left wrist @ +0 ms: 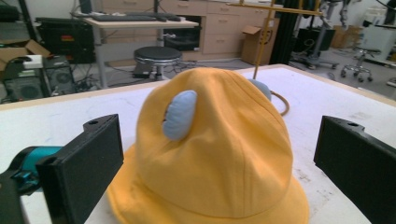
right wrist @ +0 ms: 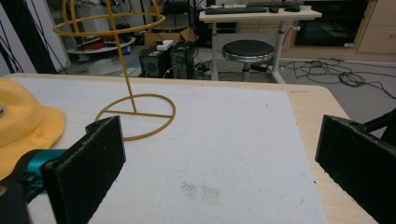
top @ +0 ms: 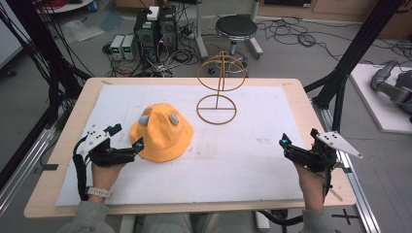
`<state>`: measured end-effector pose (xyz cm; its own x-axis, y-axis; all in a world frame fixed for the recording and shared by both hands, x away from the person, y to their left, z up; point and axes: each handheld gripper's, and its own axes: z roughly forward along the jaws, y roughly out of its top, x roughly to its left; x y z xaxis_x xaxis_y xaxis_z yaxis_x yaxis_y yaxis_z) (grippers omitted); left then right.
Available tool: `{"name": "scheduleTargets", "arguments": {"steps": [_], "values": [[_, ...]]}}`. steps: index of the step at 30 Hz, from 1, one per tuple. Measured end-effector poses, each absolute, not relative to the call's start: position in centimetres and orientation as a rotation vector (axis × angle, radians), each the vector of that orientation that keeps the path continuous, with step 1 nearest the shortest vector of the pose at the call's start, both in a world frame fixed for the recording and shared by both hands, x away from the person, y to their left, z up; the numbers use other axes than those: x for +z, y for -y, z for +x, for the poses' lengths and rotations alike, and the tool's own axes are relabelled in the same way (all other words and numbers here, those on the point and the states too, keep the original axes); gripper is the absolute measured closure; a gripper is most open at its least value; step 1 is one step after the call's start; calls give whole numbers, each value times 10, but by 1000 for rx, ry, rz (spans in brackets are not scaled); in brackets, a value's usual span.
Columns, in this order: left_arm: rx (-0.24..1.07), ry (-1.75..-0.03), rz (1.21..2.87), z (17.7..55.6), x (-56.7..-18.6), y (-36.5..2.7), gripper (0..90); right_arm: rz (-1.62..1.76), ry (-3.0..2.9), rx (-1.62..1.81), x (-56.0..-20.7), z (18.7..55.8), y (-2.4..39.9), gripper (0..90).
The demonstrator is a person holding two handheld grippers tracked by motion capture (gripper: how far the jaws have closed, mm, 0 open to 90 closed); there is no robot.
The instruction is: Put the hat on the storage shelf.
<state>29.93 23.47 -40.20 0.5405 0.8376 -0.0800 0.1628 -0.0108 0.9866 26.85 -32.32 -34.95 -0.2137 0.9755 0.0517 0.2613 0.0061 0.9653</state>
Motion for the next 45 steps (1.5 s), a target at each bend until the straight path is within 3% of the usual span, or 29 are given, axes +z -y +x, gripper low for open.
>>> {"name": "scheduleTargets", "arguments": {"steps": [18, 23, 37, 45], "values": [[688, -897, 1596, 322, -417, -202, 27, 1348, -1524, 1220, -352, 252, 341, 11], [708, -886, 1592, 325, -418, -199, 174, 1350, -1517, 1209, -352, 249, 344, 10], [707, -970, 1633, 336, -426, -187, 319, 1357, -1505, 1198, -353, 243, 349, 11], [693, -1024, 1614, 336, -425, -186, 551, 1351, -1515, 1190, -353, 243, 349, 11]]}}
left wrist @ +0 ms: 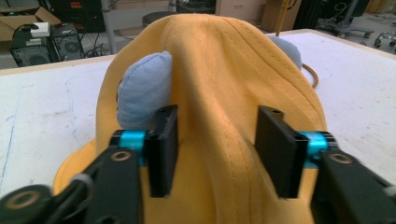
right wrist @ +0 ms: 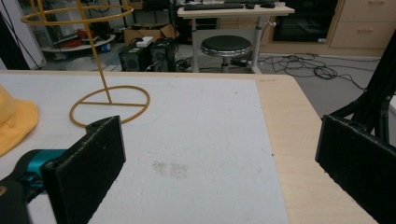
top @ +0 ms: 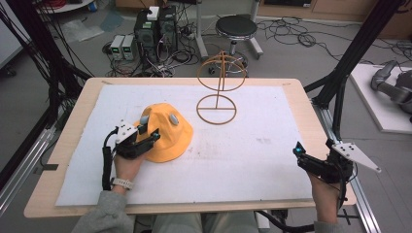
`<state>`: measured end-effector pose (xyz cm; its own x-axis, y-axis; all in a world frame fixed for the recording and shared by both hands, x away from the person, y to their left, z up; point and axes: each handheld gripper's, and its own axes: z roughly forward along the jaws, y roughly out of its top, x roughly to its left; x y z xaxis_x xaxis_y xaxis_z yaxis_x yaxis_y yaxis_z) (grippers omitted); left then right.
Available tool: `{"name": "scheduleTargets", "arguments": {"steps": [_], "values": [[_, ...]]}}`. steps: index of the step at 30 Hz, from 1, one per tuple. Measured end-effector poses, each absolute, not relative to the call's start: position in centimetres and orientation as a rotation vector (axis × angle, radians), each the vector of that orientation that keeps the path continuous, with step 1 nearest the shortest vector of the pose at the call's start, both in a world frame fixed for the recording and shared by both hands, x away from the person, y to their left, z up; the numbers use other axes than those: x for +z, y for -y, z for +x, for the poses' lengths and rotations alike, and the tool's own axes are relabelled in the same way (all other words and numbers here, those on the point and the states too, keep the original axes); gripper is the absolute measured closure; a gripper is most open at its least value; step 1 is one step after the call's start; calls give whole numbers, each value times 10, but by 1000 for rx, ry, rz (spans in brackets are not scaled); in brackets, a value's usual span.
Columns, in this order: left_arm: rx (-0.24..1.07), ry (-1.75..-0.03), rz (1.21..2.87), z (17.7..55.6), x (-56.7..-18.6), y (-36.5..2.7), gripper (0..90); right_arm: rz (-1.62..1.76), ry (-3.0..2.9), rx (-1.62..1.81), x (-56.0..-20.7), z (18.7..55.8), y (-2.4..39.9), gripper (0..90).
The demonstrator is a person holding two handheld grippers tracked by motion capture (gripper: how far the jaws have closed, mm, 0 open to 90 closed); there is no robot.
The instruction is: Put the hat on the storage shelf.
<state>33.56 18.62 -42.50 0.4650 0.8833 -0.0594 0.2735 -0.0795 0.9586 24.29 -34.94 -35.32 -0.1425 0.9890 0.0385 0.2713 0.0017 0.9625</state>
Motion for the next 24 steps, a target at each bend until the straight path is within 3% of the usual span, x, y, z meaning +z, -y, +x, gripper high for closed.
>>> {"name": "scheduleTargets", "arguments": {"steps": [4, 9, 24], "values": [[695, -1017, 1615, 334, -424, -187, 648, 1355, -1516, 1191, -354, 243, 349, 11], [701, -1002, 1621, 333, -423, -188, 857, 1350, -1519, 1195, -353, 243, 349, 11], [771, -975, 1601, 327, -418, -186, 876, 1346, -1517, 1192, -353, 243, 349, 11]]}}
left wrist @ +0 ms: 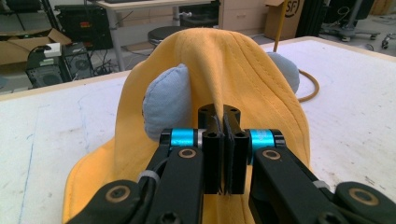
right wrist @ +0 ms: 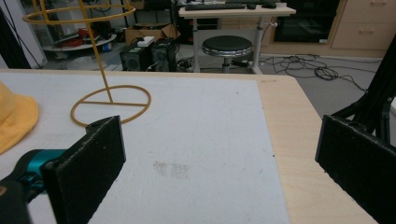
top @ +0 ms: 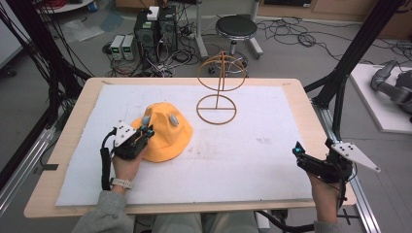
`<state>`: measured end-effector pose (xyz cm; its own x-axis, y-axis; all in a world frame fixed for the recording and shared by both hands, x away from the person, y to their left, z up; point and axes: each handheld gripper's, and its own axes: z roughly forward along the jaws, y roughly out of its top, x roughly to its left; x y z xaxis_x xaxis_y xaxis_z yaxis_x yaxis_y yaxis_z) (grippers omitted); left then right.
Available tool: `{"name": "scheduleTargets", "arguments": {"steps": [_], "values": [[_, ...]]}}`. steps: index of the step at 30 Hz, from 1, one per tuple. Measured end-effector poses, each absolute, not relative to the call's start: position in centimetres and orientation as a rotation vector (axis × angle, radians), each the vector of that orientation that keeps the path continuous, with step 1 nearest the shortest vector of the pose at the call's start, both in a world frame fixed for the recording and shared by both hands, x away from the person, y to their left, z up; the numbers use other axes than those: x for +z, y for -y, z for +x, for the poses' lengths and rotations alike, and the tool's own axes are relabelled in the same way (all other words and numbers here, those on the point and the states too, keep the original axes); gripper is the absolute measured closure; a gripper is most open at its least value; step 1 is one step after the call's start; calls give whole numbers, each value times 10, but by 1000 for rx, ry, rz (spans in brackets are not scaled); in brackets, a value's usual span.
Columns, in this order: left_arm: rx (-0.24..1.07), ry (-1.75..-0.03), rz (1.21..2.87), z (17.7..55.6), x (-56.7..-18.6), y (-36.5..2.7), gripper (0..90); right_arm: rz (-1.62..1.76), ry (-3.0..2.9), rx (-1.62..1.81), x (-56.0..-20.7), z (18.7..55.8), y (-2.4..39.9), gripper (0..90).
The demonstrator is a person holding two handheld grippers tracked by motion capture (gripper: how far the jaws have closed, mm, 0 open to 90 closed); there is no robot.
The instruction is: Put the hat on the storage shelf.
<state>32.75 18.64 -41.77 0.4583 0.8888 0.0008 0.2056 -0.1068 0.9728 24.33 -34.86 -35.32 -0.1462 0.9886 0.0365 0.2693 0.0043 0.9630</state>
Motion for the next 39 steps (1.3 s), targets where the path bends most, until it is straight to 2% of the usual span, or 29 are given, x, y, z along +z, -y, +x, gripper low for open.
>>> {"name": "scheduleTargets", "arguments": {"steps": [9, 39], "values": [[804, -957, 1575, 323, -408, -187, 877, 1336, -1522, 1192, -353, 243, 347, 11], [899, -831, 1270, 290, -354, -202, 877, 1329, -1536, 1190, -352, 245, 342, 11]]}}
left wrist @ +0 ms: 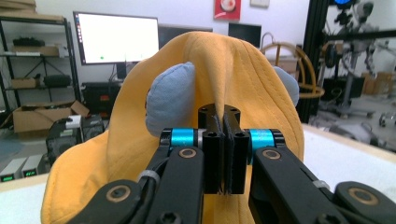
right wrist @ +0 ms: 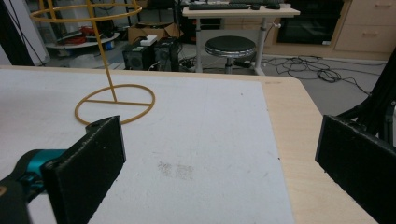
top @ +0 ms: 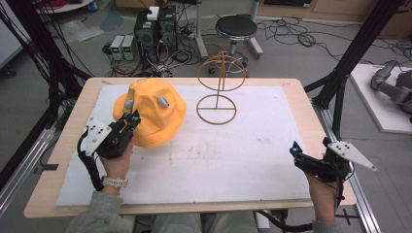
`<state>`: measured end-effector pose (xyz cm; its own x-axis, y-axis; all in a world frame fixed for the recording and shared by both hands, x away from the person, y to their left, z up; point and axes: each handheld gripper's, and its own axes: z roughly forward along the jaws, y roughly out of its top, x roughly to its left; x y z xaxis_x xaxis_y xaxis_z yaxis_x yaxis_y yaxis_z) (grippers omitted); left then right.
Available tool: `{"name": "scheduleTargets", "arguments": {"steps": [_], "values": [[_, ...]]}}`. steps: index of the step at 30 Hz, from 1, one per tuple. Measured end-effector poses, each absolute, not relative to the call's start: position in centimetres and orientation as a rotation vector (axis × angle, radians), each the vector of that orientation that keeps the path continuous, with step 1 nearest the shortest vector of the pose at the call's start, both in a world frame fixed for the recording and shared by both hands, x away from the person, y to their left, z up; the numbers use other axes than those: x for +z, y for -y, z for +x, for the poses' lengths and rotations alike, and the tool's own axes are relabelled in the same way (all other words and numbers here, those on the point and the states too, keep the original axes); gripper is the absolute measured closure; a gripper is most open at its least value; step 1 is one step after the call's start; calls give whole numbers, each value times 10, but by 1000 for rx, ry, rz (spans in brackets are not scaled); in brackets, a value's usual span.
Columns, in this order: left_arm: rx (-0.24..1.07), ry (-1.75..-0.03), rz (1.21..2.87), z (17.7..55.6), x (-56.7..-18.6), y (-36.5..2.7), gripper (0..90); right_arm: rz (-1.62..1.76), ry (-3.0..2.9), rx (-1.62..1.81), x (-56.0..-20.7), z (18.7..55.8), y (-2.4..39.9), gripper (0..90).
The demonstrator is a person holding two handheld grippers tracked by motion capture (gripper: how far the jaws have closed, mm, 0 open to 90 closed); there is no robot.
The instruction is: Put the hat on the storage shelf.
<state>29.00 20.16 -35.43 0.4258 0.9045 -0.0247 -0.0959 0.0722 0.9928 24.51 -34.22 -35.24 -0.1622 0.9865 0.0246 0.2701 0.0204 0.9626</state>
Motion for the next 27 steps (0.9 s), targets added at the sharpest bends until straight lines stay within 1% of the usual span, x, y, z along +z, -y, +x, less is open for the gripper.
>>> {"name": "scheduleTargets", "arguments": {"steps": [5, 8, 12, 20, 27], "values": [[904, -808, 1233, 284, -344, -202, 877, 1325, -1542, 1193, -351, 245, 340, 11], [905, -800, 1237, 282, -338, -200, 877, 1323, -1541, 1200, -350, 245, 338, 11], [896, -783, 1245, 283, -332, -197, 877, 1308, -1550, 1203, -348, 246, 336, 11], [885, -772, 1209, 287, -319, -191, 877, 1289, -1566, 1215, -346, 252, 330, 11], [891, -759, 1185, 289, -301, -185, 877, 1290, -1562, 1230, -345, 254, 328, 11]]}}
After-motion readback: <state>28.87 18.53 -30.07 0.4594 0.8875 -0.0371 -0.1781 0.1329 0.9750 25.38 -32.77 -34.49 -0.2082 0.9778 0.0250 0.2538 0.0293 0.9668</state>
